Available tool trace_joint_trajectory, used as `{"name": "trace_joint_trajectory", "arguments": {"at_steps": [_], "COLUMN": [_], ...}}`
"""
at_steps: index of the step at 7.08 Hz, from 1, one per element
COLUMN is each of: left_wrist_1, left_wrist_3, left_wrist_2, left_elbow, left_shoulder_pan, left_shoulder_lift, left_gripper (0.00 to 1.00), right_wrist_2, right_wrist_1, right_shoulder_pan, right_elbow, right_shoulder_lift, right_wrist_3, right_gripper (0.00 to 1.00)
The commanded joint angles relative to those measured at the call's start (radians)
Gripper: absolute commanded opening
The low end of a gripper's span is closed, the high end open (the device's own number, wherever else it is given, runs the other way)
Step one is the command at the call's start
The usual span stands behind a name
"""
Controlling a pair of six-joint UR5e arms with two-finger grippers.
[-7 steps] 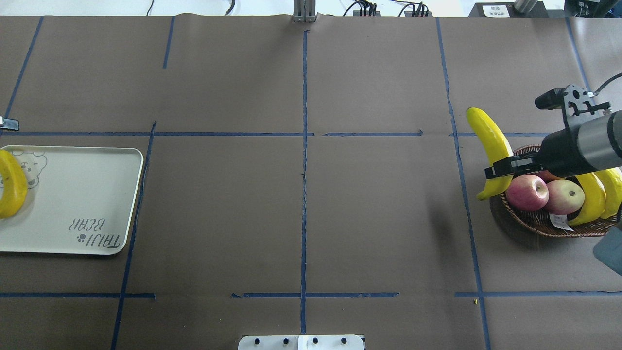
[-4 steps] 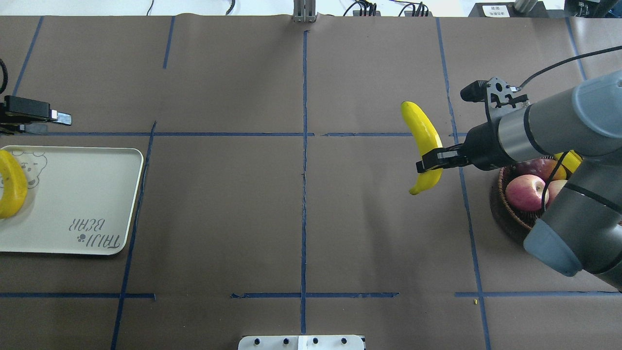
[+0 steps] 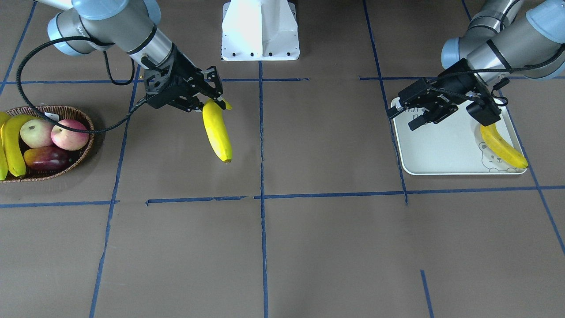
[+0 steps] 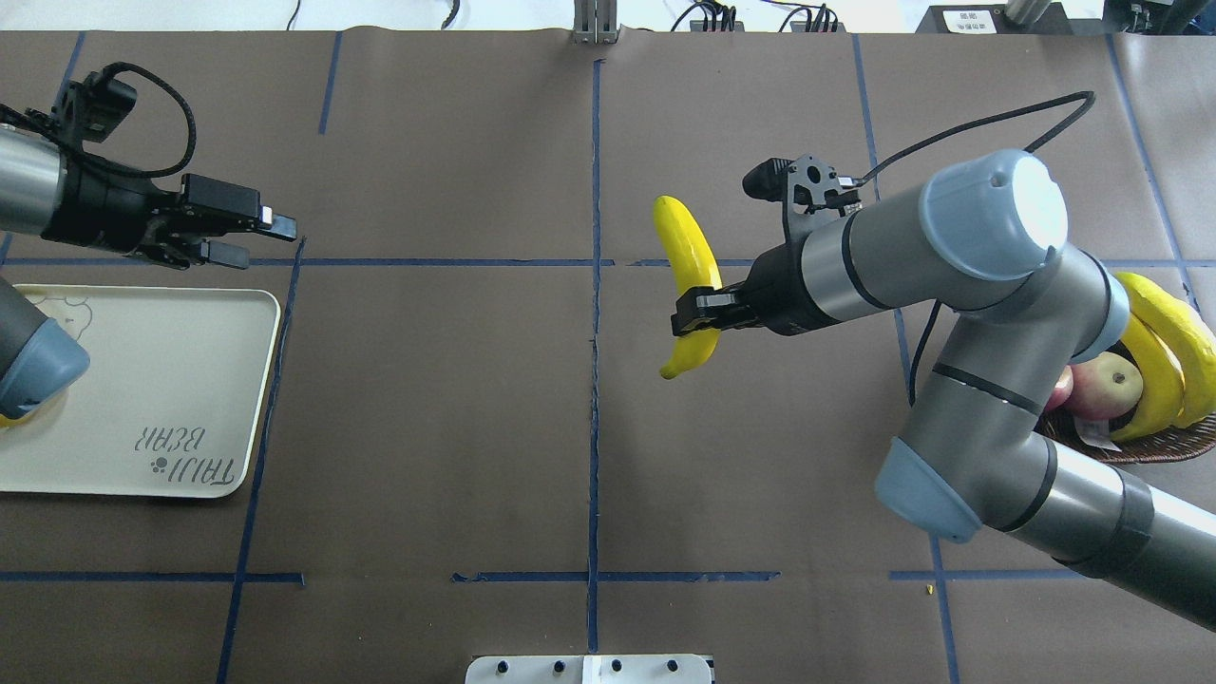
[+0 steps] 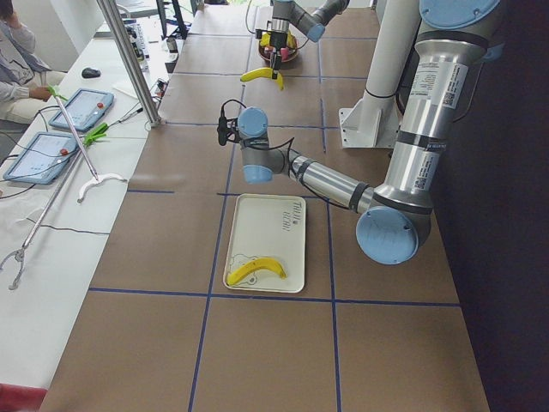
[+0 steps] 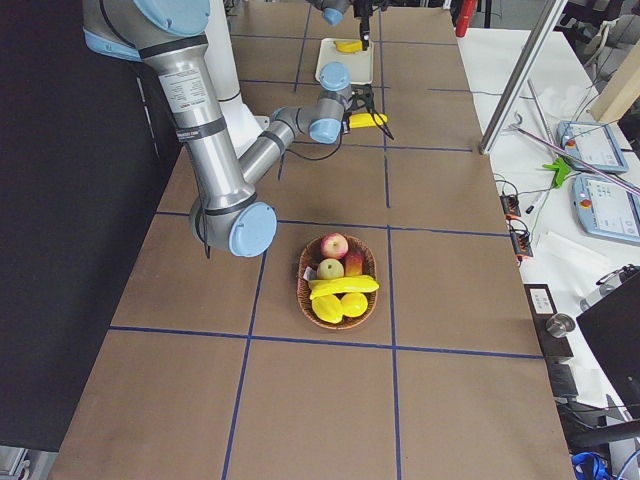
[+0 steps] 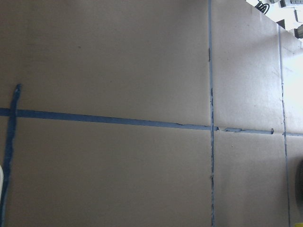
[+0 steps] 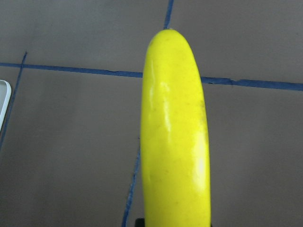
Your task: Transfer all bananas from basket to plate
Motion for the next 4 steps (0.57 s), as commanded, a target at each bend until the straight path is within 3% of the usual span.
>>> {"name": "trace_joint_trajectory", "arguments": {"at_steps": [1, 4], "left_wrist_1": [0.001, 0.013], "left_wrist_3": [-0.134, -0.273], "left_wrist_2": [0.127, 0.278], "left_elbow": [0.001, 0.007], "left_shoulder_pan": [0.075, 0.206], "left_shoulder_lift": [-0.098, -0.230], "left_gripper": [0.99, 0.99], "right_wrist_2": [-0.051, -0.140], "right_wrist_1": [0.000, 0.002], "right_shoulder_pan": [-0.040, -0.090], "right_elbow": [-0.026, -0.058], "right_shoulder_lift": [0.070, 0.149], "right_wrist_3": [0.073, 0.176], "right_gripper": [0.01, 0.02]}}
